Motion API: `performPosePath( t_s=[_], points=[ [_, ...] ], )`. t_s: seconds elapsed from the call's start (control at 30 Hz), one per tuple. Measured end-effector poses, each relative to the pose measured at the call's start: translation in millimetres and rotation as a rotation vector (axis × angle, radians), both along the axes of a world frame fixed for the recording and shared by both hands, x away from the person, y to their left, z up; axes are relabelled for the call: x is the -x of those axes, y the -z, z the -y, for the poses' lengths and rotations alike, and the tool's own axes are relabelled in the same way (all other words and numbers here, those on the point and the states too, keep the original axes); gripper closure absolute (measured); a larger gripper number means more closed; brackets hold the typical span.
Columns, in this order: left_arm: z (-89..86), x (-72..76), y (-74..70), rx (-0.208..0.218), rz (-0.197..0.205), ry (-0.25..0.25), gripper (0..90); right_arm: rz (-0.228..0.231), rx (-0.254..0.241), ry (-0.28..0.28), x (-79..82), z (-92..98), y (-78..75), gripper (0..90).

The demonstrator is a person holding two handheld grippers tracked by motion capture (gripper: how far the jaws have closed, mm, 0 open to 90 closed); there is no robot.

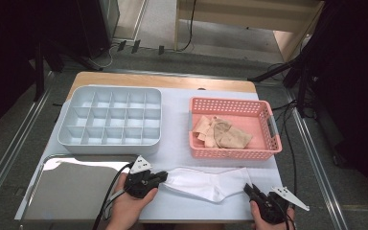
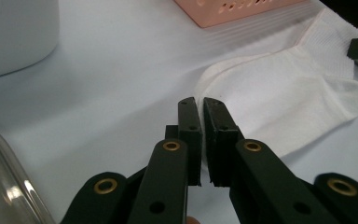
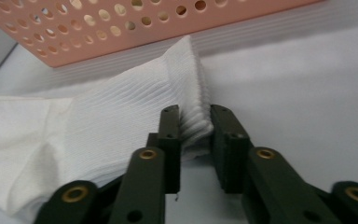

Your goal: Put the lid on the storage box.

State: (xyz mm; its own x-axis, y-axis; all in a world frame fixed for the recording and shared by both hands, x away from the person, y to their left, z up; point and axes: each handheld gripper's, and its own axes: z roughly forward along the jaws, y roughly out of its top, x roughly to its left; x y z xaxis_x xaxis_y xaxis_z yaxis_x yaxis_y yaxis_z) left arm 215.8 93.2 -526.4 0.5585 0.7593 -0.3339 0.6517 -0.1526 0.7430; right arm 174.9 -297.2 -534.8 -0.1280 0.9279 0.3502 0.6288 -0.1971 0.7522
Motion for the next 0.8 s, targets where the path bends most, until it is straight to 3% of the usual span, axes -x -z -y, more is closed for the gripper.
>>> performPosePath(
  t_s=[0.07, 0.23, 0.37, 0.47, 0.7, 0.8],
  points=[
    [0.0, 0.2, -0.4, 0.002, 0.000, 0.002, 87.7, -0.003, -0.027, 0.002, -0.4, 2.4, -0.3, 80.5],
    [1.7, 0.8, -0.2, -0.003, -0.002, -0.005, 86.2, 0.039, -0.021, 0.010, 1.1, 5.9, -8.1, 81.8],
    [-2.4, 1.4, -4.5, 0.013, 0.015, -0.058, 61.9, 0.085, -0.021, -0.013, 3.3, 4.0, -15.6, 81.8],
    [-5.6, 4.7, -11.5, 0.023, 0.060, -0.084, 56.1, 0.101, -0.019, -0.019, 4.0, 3.3, -18.3, 81.7],
    [12.6, 14.5, -20.4, 0.046, 0.133, -0.075, 68.7, 0.134, -0.017, -0.034, 5.2, 1.3, -23.9, 81.8],
    [28.7, 16.9, -20.2, 0.052, 0.133, -0.043, 72.8, 0.138, -0.018, -0.036, 6.1, 0.6, -25.9, 81.7]
  ],
)
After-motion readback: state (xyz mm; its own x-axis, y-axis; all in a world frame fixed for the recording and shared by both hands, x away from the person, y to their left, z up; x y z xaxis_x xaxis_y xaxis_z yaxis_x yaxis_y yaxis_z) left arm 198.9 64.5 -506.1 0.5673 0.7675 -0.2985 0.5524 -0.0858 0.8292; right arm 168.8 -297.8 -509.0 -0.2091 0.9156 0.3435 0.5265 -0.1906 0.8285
